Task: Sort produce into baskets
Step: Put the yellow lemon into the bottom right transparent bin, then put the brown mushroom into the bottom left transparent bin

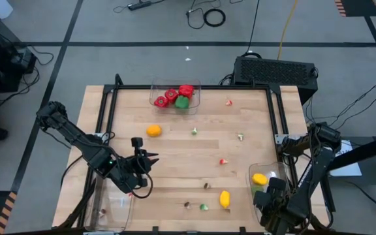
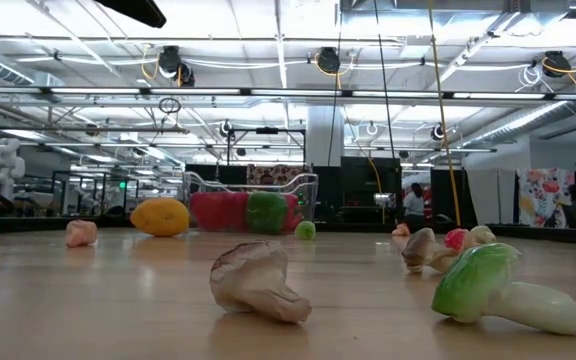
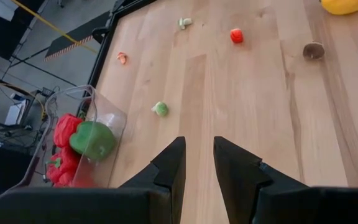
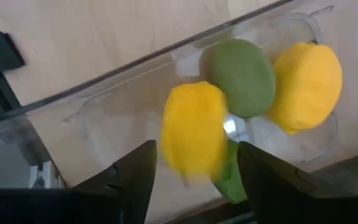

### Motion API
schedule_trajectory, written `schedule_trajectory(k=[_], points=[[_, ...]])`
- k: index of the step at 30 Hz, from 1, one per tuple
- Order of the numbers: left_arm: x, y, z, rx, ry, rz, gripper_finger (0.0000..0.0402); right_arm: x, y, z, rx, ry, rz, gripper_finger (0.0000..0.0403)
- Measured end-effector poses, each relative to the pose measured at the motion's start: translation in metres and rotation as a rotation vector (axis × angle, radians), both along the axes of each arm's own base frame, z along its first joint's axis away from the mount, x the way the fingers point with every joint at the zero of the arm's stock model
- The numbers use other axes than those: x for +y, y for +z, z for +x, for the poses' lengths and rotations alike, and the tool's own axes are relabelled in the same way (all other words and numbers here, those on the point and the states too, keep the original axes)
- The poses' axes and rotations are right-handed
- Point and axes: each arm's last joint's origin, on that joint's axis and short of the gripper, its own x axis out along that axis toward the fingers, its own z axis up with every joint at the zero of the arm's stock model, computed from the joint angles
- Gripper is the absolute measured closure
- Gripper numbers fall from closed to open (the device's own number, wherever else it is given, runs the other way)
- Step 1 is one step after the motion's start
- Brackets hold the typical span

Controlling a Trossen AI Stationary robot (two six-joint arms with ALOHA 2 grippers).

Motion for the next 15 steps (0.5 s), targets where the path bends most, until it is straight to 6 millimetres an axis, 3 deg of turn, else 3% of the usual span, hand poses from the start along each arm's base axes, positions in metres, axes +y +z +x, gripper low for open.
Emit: schedule_trajectory(k=[7, 12, 15], points=[[-0.001, 0.001, 0.001, -0.019, 0.000, -0.015, 0.0311, 0.002, 0.020, 0.001, 0.011, -0.008, -0.013, 0.0158], [-0.005, 0.007, 0.008, -0.112, 0.003, -0.085, 0.0311, -0.005, 0.068, 0.000, 0.007, -0.056, -0.106, 0.0157], [-0.010, 0.010, 0.016, -0.173, -0.004, -0.147, 0.0311, -0.008, 0.096, 0.008, -0.246, -0.043, -0.100, 0.0162]])
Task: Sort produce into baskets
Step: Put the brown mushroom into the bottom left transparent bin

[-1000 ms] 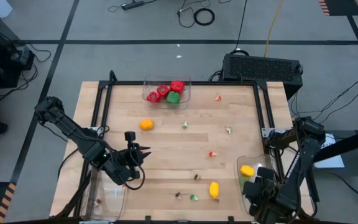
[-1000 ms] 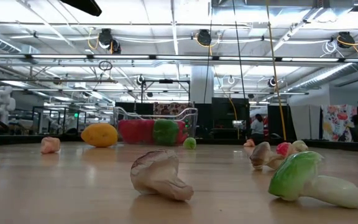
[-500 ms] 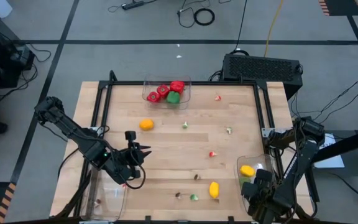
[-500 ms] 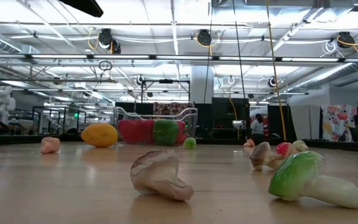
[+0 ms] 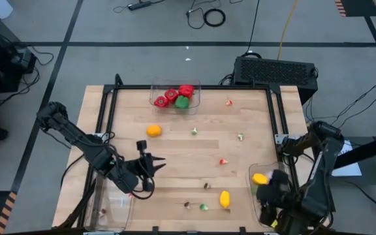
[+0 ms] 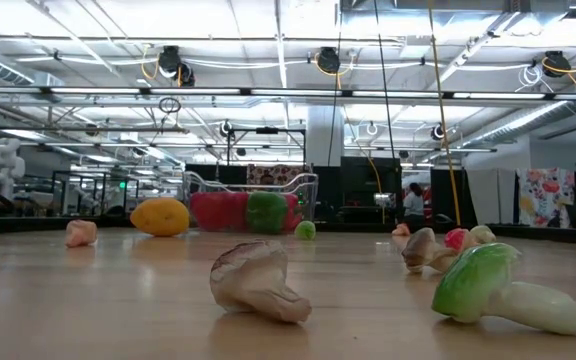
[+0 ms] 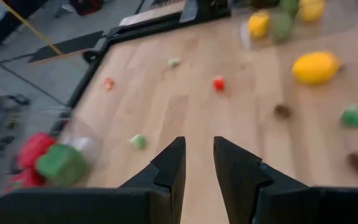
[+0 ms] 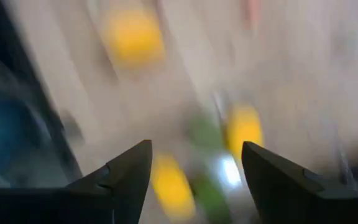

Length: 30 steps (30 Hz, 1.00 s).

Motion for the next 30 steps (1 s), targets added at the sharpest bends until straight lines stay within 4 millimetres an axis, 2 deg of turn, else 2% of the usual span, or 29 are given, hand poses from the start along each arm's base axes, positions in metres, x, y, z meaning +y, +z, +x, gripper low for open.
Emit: schedule_trajectory(k=[4, 7, 14, 18, 21, 30], points=[[-0.012, -0.009, 0.012, -0.006, -0.059, -0.073, 0.0304, -0.009, 0.025, 0.015, -0.421, 0.035, -0.165, 0.0172], [-0.026, -0.023, 0.022, 0.008, -0.099, -0.100, 0.0281, -0.012, 0.027, 0.025, -0.519, 0.102, -0.291, 0.0179], [-0.051, -0.067, 0.053, 0.064, -0.231, -0.106, 0.0209, -0.030, 0.030, 0.064, -0.532, 0.160, -0.444, 0.0191], [-0.057, -0.088, 0.067, 0.103, -0.337, -0.168, 0.0201, -0.038, 0.031, 0.087, -0.527, 0.200, -0.467, 0.0193], [-0.057, -0.099, 0.076, 0.112, -0.358, -0.199, 0.0201, -0.038, 0.026, 0.100, -0.461, 0.272, -0.427, 0.0193], [-0.058, -0.133, 0.092, 0.216, -0.493, -0.319, 0.0201, -0.040, 0.020, 0.105, -0.371, 0.350, -0.399, 0.0193]])
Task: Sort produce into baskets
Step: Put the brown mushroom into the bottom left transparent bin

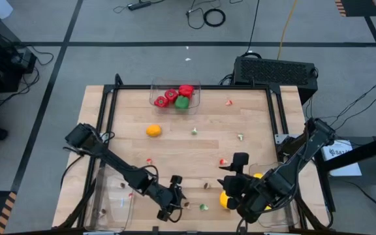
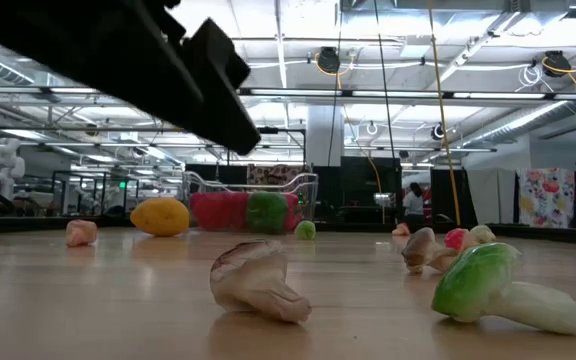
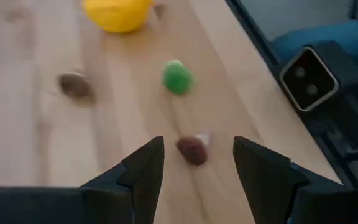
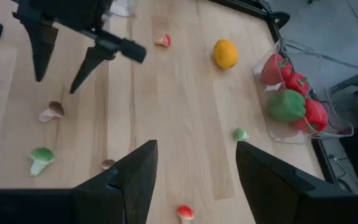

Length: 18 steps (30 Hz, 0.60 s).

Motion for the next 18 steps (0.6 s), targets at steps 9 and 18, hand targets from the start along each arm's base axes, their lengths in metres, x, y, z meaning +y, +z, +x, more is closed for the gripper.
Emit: schedule_trajectory(k=[9, 18], points=[[0.000, -0.023, 0.011, -0.017, -0.042, 0.018, 0.0201, -0.008, 0.001, 0.006, 0.004, 0.009, -0.093, 0.0193], [-0.002, -0.037, 0.013, -0.012, -0.063, 0.047, 0.0201, -0.018, 0.001, 0.013, 0.003, -0.027, -0.092, 0.0193]])
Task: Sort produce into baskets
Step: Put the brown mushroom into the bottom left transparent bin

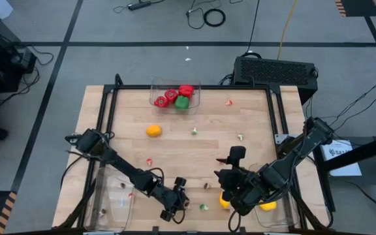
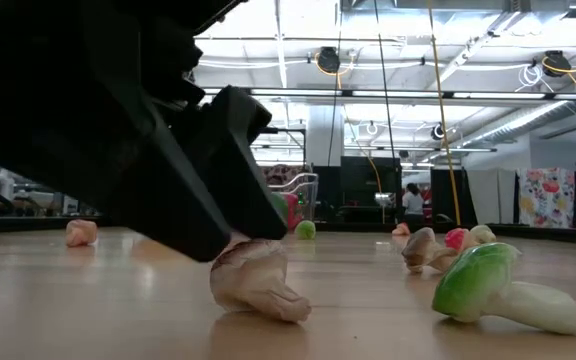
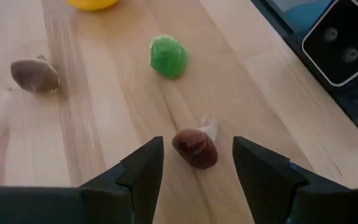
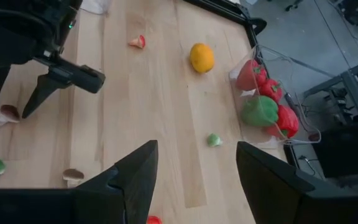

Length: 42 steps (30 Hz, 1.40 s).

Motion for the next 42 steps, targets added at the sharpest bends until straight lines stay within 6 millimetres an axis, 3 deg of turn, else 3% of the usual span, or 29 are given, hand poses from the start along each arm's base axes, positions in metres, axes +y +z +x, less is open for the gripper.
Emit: schedule_trajectory(k=[26, 35, 42], points=[[0.001, -0.011, 0.003, -0.018, -0.015, 0.053, 0.0204, 0.000, 0.000, 0.000, -0.005, -0.001, 0.002, 0.0193], [0.001, -0.011, 0.003, -0.023, -0.025, 0.066, 0.0267, 0.000, 0.000, 0.000, -0.005, -0.001, 0.002, 0.0193], [0.002, -0.011, 0.003, -0.021, -0.029, 0.062, 0.0291, 0.000, 0.000, 0.000, -0.005, -0.001, 0.002, 0.0193]])
